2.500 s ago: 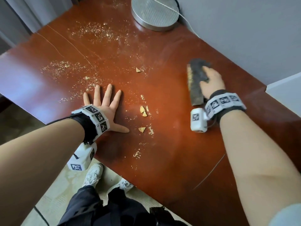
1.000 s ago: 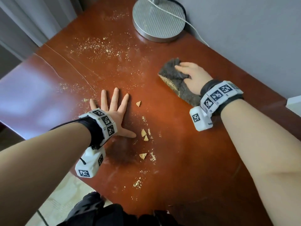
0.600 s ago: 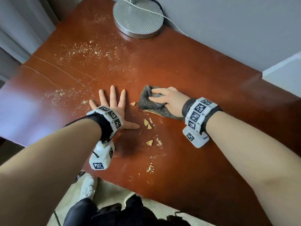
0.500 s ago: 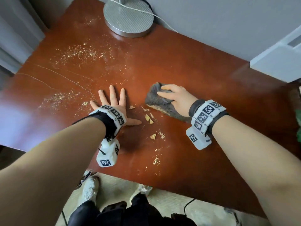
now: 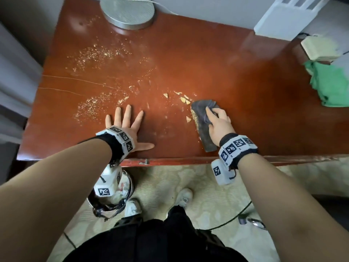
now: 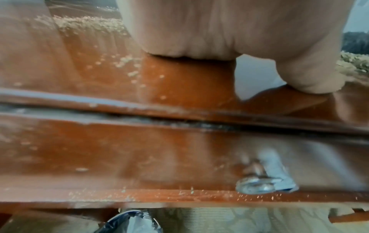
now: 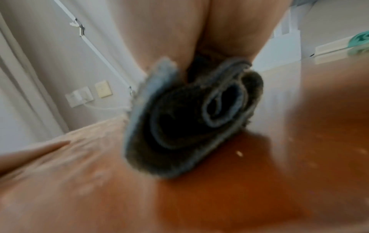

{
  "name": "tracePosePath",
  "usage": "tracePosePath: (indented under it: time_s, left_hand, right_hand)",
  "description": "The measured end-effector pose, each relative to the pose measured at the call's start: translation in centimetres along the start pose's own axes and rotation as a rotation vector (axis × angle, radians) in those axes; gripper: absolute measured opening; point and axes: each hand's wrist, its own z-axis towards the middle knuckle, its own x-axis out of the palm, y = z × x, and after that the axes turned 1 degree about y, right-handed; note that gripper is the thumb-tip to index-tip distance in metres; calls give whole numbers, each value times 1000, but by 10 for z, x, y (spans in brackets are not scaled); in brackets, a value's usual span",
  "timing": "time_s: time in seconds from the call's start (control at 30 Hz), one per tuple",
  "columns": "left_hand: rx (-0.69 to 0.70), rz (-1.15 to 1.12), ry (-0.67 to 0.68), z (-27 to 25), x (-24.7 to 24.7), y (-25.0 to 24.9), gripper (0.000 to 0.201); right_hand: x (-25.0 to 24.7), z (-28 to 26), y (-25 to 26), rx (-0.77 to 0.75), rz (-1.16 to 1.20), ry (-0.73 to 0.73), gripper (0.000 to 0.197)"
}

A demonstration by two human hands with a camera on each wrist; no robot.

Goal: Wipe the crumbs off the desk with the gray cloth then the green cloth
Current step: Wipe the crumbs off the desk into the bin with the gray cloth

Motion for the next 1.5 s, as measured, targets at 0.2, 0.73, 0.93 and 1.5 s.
tracePosePath:
  time_s: [0.2, 0.73, 0.93, 1.5]
  left_hand:
    - [20, 26, -18, -5, 5, 3, 108]
    - [19, 56, -7, -1, 7, 4, 113]
    - [15, 28, 1, 4, 8, 5, 116]
    - [-51, -4, 60, 10, 2, 1, 123]
  right_hand:
    - [-13, -12, -27, 515, 214, -169, 53]
    - [29, -31, 86, 131, 357, 11, 65]
    - [-24, 4, 3, 406, 421, -201, 55]
    - [2, 44, 89, -312, 62, 187, 58]
